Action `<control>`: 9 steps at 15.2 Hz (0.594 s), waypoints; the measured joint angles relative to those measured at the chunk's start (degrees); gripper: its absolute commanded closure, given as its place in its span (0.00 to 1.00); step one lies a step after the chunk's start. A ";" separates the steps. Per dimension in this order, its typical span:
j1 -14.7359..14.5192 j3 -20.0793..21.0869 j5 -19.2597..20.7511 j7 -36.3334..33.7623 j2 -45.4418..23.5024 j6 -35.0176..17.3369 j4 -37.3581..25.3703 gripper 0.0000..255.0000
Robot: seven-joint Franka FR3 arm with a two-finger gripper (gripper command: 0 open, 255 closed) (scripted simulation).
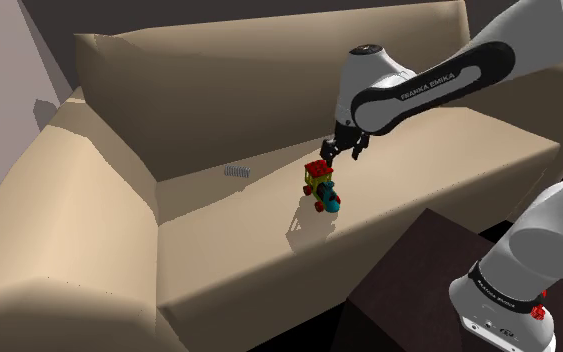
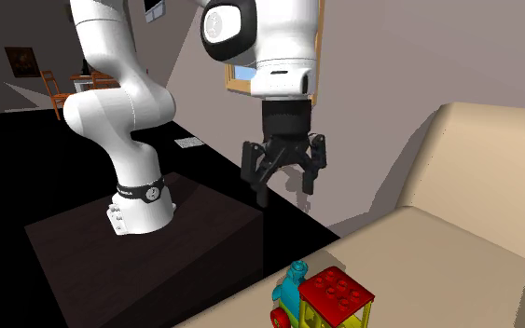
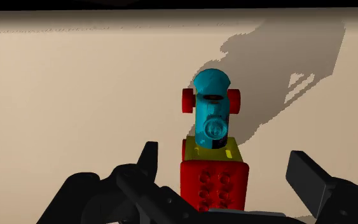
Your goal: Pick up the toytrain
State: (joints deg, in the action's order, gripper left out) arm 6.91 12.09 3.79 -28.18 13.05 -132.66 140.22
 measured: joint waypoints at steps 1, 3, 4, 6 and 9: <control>0.43 0.52 1.36 -1.77 -2.23 -1.26 -0.88 0.00; 1.06 1.54 4.50 -5.95 -6.86 -3.85 -2.50 0.00; 1.45 1.71 6.30 -7.85 -9.25 -5.11 -3.40 0.00; 1.75 1.92 10.17 -12.22 -14.05 -7.18 -5.50 0.00; 1.49 1.23 15.64 -18.09 -20.75 -9.12 -9.24 0.00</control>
State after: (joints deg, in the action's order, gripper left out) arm 8.40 13.32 19.43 -46.27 -7.71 -141.77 130.99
